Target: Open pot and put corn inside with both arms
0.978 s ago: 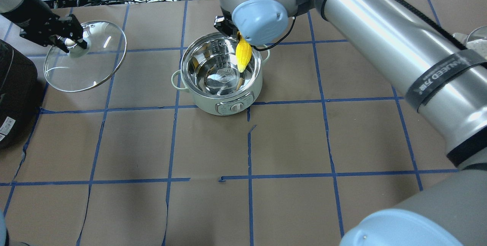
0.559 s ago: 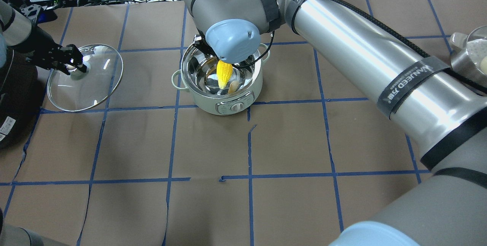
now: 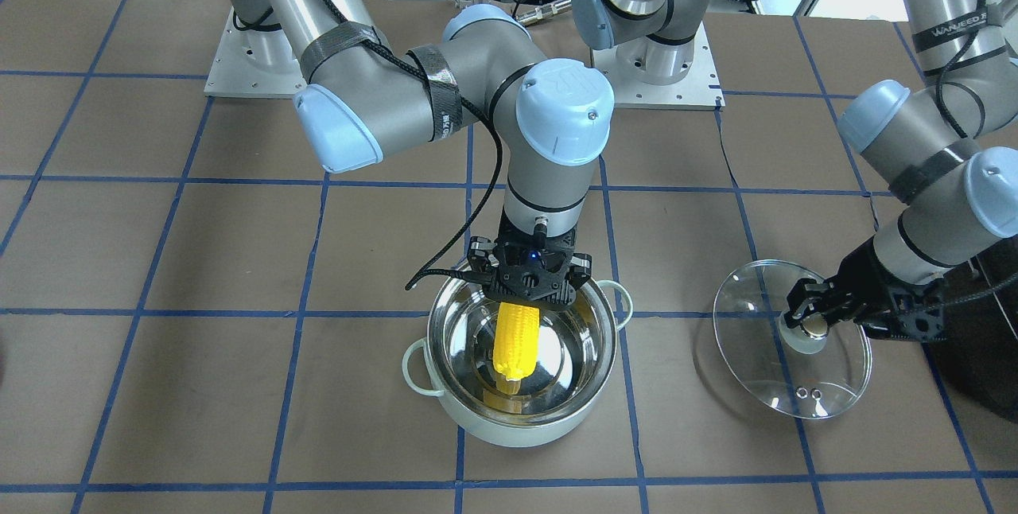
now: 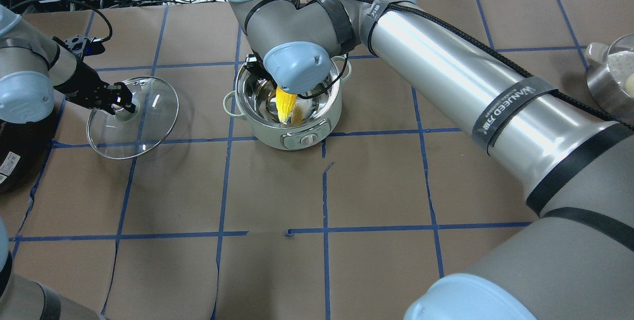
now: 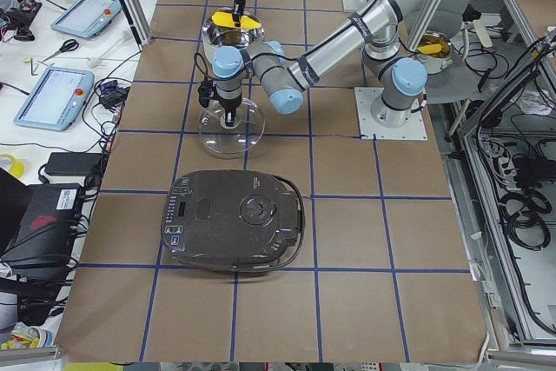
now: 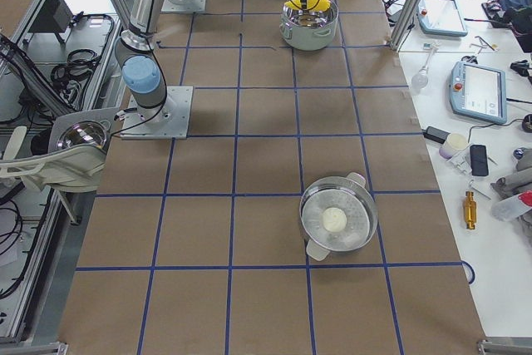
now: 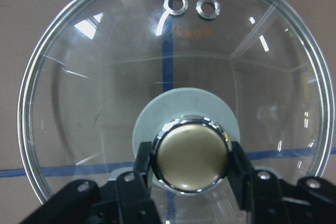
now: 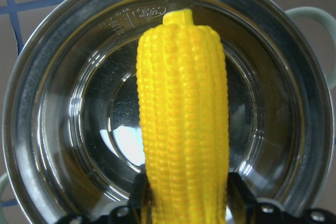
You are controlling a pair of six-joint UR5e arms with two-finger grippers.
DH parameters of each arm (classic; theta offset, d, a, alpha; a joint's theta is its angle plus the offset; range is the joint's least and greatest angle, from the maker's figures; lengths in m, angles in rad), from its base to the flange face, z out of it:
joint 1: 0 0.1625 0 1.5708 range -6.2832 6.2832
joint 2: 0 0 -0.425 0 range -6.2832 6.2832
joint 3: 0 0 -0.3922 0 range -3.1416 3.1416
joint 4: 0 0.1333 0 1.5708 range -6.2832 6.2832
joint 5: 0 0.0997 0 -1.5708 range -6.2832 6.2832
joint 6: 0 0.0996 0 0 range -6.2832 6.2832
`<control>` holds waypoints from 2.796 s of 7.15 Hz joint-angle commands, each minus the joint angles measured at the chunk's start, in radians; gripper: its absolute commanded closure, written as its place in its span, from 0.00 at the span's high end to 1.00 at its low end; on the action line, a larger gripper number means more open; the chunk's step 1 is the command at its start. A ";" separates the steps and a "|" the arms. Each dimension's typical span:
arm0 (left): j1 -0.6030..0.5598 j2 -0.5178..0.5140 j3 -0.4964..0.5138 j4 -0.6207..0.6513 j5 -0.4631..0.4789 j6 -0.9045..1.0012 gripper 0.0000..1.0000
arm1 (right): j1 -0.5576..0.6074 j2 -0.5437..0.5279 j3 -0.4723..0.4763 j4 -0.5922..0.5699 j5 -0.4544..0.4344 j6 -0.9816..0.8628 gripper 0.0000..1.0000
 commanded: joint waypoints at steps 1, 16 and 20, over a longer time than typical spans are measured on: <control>-0.003 -0.019 -0.001 0.001 0.019 0.002 0.05 | -0.011 -0.020 0.005 -0.002 0.007 -0.014 1.00; -0.528 0.225 0.376 -0.499 0.154 -0.520 0.90 | -0.512 -0.580 0.324 0.389 0.054 -0.612 1.00; -0.483 0.343 0.263 -0.562 0.153 -0.507 0.97 | -0.511 -0.577 0.258 0.485 0.074 -0.623 1.00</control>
